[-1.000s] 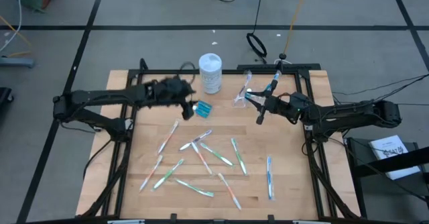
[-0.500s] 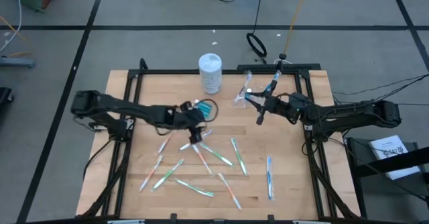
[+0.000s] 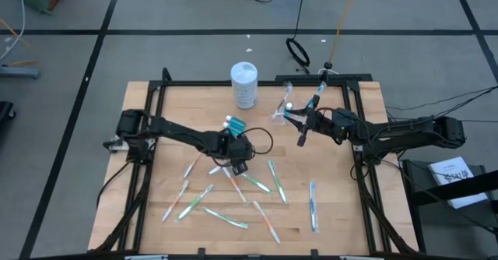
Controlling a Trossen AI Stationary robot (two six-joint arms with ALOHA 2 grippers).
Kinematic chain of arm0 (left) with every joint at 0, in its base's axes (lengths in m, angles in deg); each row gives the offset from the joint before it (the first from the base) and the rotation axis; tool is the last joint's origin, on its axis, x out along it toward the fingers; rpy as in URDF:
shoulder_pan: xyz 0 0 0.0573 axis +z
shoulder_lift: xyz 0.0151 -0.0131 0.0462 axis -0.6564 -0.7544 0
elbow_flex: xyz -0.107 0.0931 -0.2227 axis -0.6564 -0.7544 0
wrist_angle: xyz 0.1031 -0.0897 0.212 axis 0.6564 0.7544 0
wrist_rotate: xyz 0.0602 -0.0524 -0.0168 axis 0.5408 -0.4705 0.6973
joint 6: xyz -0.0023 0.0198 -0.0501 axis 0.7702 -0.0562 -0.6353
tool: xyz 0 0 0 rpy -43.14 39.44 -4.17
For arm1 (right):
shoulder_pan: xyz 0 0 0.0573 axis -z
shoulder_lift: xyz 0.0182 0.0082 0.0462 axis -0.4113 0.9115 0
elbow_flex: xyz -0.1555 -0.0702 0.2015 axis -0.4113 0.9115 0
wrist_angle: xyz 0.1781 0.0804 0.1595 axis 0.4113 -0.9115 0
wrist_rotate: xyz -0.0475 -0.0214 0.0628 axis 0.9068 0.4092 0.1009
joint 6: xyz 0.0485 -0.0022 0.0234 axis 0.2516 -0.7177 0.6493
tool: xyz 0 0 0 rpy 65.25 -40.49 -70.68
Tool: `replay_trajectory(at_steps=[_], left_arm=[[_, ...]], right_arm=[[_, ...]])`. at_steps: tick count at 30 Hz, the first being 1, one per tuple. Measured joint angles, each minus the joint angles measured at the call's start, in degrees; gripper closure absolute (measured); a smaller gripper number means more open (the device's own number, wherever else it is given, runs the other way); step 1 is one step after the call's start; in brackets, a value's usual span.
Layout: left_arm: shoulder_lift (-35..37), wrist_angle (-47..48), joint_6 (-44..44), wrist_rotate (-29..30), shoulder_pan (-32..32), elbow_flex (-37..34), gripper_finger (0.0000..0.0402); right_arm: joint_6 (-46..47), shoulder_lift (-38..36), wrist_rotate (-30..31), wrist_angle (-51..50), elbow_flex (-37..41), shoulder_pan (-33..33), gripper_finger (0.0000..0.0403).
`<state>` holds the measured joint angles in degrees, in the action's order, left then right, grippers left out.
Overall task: Pick & Place toothbrushing station
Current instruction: Put the purple toothbrush into the transparent organizer
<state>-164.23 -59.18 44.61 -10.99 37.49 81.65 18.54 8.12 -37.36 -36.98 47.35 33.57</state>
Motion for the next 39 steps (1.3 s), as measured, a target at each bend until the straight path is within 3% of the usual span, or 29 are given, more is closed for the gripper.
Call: replay_trajectory(at_steps=[9, 15, 22, 27, 33, 39], left_arm=[[-4.28, -0.32, -6.99, 2.93, 0.24, 0.00, 0.0192], [-4.40, -0.88, -9.56, 3.07, 1.25, 0.01, 0.0192], [-3.91, -9.18, -5.13, 2.96, 1.64, -0.11, 0.0192], [-3.93, -16.93, 6.04, 4.51, 1.99, -0.07, 0.0192], [-3.95, -13.15, 7.75, -0.52, 2.00, -0.07, 0.0192], [-3.95, -7.22, 2.61, 5.23, 2.05, -0.09, 0.0192]], right_arm=[[2.60, 0.01, 0.00, -0.64, 0.00, 0.00, 0.0323], [-1.26, 0.00, 0.00, -0.63, 0.00, 0.00, 0.0324], [-5.79, 0.01, 0.00, -0.18, 0.00, 0.00, 0.0324], [-5.94, 0.00, 0.00, -0.19, 0.00, 0.00, 0.0324], [-7.07, 0.00, 0.00, -0.16, 0.00, 0.00, 0.0324], [-7.07, 0.00, 0.01, -0.16, 0.00, 0.00, 0.0325]])
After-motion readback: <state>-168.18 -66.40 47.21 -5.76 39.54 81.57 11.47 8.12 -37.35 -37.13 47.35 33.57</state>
